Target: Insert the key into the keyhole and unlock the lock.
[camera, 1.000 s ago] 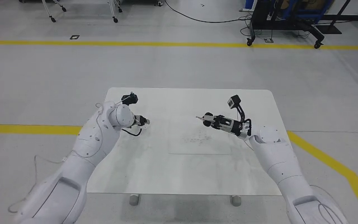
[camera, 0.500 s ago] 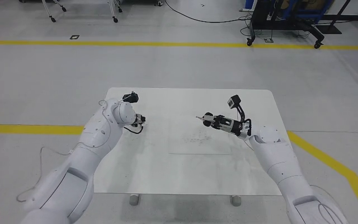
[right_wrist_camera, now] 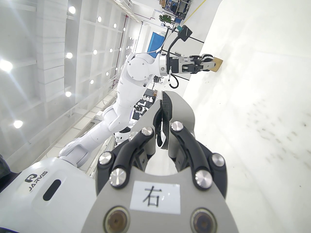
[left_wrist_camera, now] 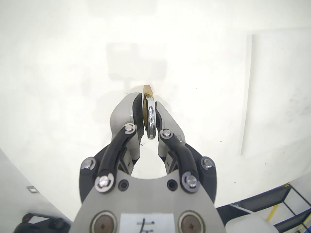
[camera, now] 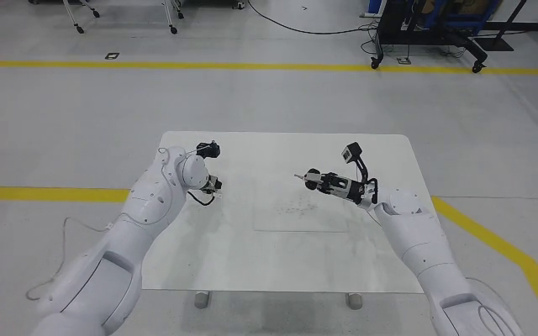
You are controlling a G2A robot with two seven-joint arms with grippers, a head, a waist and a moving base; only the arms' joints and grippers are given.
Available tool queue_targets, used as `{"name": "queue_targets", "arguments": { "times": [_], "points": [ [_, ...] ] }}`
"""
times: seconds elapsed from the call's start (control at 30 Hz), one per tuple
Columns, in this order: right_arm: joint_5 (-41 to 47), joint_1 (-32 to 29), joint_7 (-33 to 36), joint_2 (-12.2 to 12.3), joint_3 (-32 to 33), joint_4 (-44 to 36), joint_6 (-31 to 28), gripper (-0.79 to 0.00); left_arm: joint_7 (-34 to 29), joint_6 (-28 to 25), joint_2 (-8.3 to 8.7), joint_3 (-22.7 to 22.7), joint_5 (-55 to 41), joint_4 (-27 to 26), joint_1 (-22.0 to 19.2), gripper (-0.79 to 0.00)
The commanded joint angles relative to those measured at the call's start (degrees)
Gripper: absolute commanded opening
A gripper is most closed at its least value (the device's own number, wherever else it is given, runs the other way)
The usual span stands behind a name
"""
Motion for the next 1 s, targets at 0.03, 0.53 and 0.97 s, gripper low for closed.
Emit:
{"name": "queue_targets", "arguments": {
  "times": [0.03,0.53,0.97],
  "points": [
    [0.0,0.0,0.0,0.0,0.0,0.0,0.0,-0.785,0.87,-1.05,0.35,-0.58,0.49,-1.04,0.75,-0.785],
    [0.0,0.0,0.0,0.0,0.0,0.0,0.0,-0.785,-2.11,-1.19,1.51,-3.17,1.46,-5.91,2.95,-0.493],
    [0.0,0.0,0.0,0.0,0.0,0.0,0.0,-0.785,-3.84,-0.8,2.65,-6.02,2.06,-9.66,4.56,-0.576]
  ]
}}
